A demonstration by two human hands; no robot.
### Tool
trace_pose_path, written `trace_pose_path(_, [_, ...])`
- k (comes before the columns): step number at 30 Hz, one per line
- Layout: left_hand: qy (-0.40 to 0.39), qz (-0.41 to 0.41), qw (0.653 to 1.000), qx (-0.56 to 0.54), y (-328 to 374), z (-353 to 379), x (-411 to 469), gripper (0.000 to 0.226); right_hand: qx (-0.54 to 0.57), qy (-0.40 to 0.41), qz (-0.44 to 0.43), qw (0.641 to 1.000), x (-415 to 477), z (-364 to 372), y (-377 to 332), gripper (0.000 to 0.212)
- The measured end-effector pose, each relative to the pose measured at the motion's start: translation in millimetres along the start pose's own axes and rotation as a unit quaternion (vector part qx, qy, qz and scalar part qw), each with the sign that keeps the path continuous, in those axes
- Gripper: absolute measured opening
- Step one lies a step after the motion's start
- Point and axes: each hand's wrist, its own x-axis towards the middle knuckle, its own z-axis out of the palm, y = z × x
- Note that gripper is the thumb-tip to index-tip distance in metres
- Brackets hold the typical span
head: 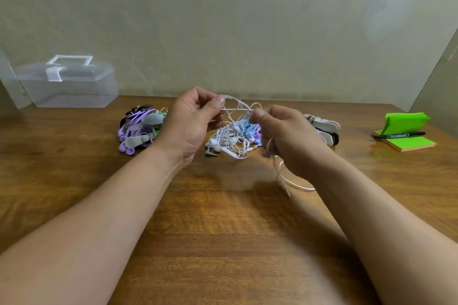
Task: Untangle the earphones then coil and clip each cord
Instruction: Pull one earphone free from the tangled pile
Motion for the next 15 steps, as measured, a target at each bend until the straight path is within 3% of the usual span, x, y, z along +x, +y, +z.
trace_pose_path(4, [0.022,-0.056,0.998,-0.014,-2.4,-3.0,0.6,0.013,-0.024,0.056,-0.02,0.998,1.2,-2.7,-5.7,0.027])
trace_pose_path(8, [-0.007,-0.103,0.991,-0.084,-1.5,-0.9,-3.4,0.02,-0.018,0.045,-0.009,0.999,-2.4,0.6,-6.1,0.02])
trace_pose_path(12, [-0.018,-0.112,0.976,-0.184,3.6,-3.8,-3.1,0.019,-0.01,0.074,0.001,0.997,-2.5,-3.5,-9.2,0.026])
trace_pose_path(15, [0.003,-0.109,0.976,-0.189,3.6,-8.4,1.0,0.017,-0.032,0.071,-0.016,0.997,-4.0,-7.0,-12.1,0.035])
